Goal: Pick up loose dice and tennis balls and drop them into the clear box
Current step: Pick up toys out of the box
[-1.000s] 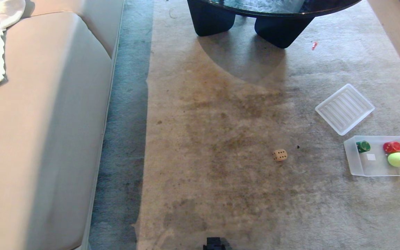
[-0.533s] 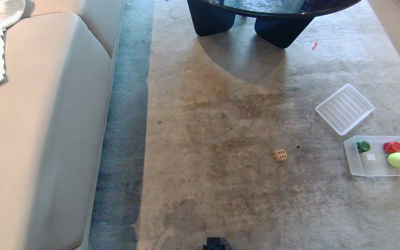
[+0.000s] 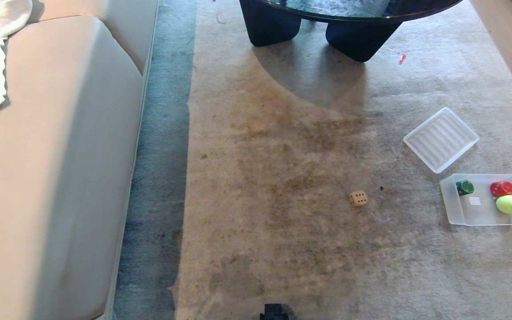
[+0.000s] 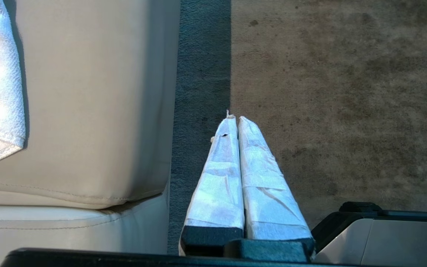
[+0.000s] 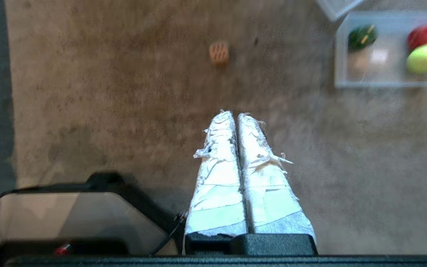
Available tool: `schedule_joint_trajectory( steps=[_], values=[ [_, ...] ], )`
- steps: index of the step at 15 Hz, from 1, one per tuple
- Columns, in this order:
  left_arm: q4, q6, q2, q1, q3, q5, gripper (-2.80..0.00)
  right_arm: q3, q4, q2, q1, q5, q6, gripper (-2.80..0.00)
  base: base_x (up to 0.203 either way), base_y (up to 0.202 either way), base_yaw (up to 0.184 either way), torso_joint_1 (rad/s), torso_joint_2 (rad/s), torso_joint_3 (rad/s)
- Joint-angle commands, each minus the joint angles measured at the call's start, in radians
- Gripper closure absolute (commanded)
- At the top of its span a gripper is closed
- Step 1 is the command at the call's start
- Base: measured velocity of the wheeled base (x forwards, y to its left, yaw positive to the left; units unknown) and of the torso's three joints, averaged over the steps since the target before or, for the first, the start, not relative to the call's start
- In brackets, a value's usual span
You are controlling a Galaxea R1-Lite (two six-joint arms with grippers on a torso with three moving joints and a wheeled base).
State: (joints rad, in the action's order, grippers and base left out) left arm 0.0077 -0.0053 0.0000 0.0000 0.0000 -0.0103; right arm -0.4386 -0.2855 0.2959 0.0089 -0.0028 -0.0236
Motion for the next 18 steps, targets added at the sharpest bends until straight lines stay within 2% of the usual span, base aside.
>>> schedule_joint_trajectory(
  steps=[1, 3, 6, 8, 10, 13, 16, 18],
  values=[
    [0.000, -0.001, 0.000, 0.000, 0.002, 0.000, 0.00, -0.097, 0.002, 0.308, 0.002, 0.002, -0.011, 0.00, 0.000, 0.000, 0.000, 0.000, 0.00, 0.000],
    [0.000, -0.001, 0.000, 0.000, 0.000, 0.000, 0.00, -0.116, 0.104, 0.542, 0.005, 0.006, -0.021, 0.00, 0.000, 0.000, 0.000, 0.000, 0.00, 0.000],
    [0.000, -0.001, 0.000, 0.000, 0.000, 0.000, 0.00, -0.135, 0.352, 0.976, 0.018, 0.010, -0.032, 0.00, 0.000, 0.000, 0.000, 0.000, 0.00, 0.000],
    [0.000, -0.001, 0.000, 0.000, 0.000, 0.000, 0.00, -0.147, 0.544, 1.145, 0.027, 0.011, -0.037, 0.00, 0.000, 0.000, 0.000, 0.000, 0.00, 0.000],
    [0.000, -0.001, 0.000, 0.000, 0.002, 0.000, 0.00, -0.166, 0.670, 1.277, 0.043, -0.022, -0.039, 0.00, 0.000, 0.000, 0.000, 0.000, 0.00, 0.000],
    [0.000, -0.001, 0.000, 0.000, 0.002, 0.000, 0.00, -0.205, 0.876, 1.599, 0.065, -0.069, -0.038, 0.00, 0.000, 0.000, 0.000, 0.000, 0.00, 0.000],
    [0.000, -0.002, 0.000, 0.000, 0.000, 0.000, 0.00, -0.225, 1.072, 1.760, 0.081, -0.073, -0.039, 0.00, 0.000, 0.000, 0.000, 0.000, 0.00, 0.000],
    [0.000, -0.001, 0.000, 0.000, 0.000, 0.000, 0.00, -0.229, 1.075, 1.777, 0.084, -0.064, -0.040, 0.00, 0.000, 0.000, 0.000, 0.000, 0.00, 0.000]
  ],
)
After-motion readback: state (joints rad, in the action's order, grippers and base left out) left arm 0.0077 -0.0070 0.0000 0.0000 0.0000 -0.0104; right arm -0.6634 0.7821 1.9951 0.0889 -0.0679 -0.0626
